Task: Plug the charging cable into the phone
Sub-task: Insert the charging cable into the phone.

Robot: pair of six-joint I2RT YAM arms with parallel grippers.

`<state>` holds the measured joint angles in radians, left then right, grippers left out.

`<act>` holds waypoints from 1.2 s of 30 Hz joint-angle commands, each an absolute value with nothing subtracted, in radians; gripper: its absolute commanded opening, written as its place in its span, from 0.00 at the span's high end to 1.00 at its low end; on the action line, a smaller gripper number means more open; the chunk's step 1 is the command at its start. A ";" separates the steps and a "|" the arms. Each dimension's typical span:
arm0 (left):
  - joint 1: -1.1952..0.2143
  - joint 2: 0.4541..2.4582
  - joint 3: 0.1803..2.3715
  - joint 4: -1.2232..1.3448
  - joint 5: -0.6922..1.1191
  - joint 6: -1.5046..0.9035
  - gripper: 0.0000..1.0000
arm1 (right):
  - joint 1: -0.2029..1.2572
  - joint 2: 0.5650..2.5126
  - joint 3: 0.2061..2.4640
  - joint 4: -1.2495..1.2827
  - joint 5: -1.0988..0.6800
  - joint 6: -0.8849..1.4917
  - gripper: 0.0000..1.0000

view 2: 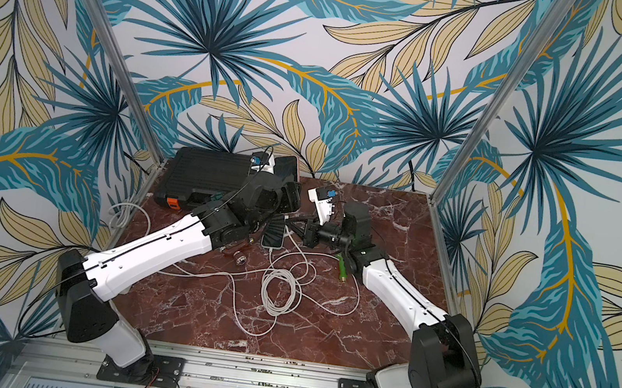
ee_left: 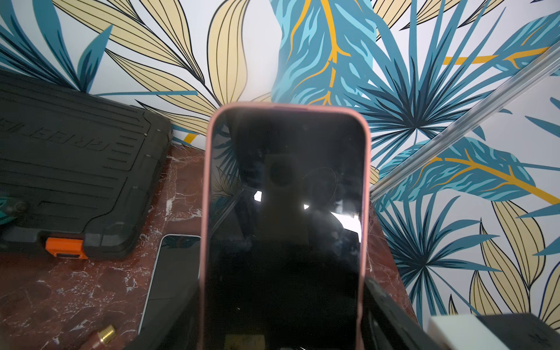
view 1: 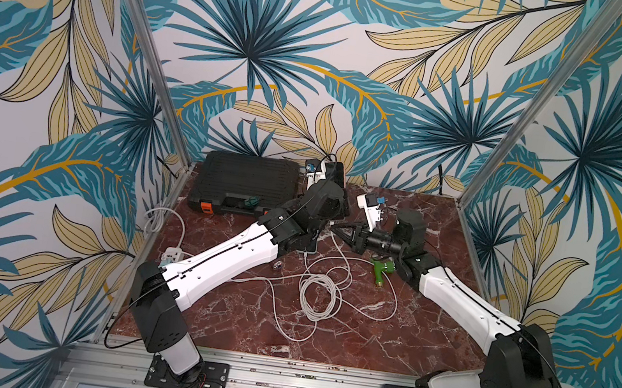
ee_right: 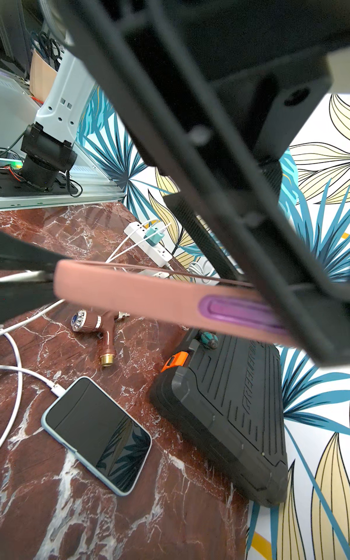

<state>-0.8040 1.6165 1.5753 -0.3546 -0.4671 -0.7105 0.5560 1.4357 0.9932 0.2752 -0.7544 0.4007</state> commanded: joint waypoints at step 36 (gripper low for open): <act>-0.811 1.577 1.478 -0.316 -0.418 -0.703 1.00 | 0.540 1.434 1.016 0.339 -0.743 0.441 1.00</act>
<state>-0.8032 1.6028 1.5055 -0.2836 -0.4606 -0.7052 0.5518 1.4357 0.9932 0.2470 -0.7609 0.4301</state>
